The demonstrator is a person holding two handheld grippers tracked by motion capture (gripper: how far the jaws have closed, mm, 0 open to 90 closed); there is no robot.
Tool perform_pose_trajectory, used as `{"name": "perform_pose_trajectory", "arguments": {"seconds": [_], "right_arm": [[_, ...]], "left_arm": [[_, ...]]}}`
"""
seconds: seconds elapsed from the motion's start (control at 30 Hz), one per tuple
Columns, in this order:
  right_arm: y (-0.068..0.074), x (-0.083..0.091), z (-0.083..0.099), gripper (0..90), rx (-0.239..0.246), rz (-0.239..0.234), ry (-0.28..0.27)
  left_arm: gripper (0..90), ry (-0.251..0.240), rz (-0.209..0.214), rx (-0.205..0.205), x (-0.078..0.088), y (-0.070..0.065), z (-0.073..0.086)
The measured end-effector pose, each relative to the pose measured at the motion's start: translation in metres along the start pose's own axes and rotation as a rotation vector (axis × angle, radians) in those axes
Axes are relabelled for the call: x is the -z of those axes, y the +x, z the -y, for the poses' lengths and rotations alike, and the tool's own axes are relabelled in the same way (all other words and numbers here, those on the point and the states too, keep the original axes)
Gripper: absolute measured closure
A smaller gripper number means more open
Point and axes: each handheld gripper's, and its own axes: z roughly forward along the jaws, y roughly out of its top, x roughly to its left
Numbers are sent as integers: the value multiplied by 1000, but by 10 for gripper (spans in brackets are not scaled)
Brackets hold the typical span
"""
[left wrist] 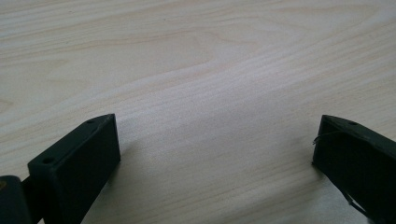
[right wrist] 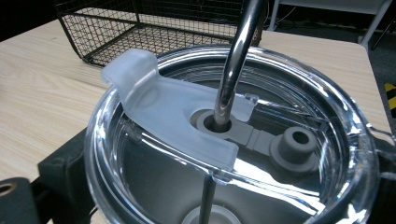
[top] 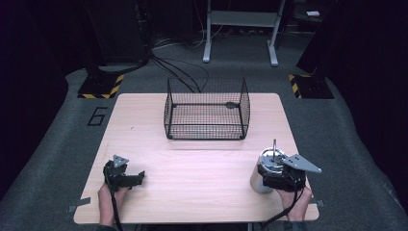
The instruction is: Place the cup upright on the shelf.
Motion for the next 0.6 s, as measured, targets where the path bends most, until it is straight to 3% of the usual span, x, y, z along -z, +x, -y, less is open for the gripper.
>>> {"name": "perform_pose_trajectory", "arguments": {"seconds": [0.6], "right_arm": [[5,-5,-11,35,28,-19,-15]], "left_arm": [[5,-1,0,2,0,0,0]]}}
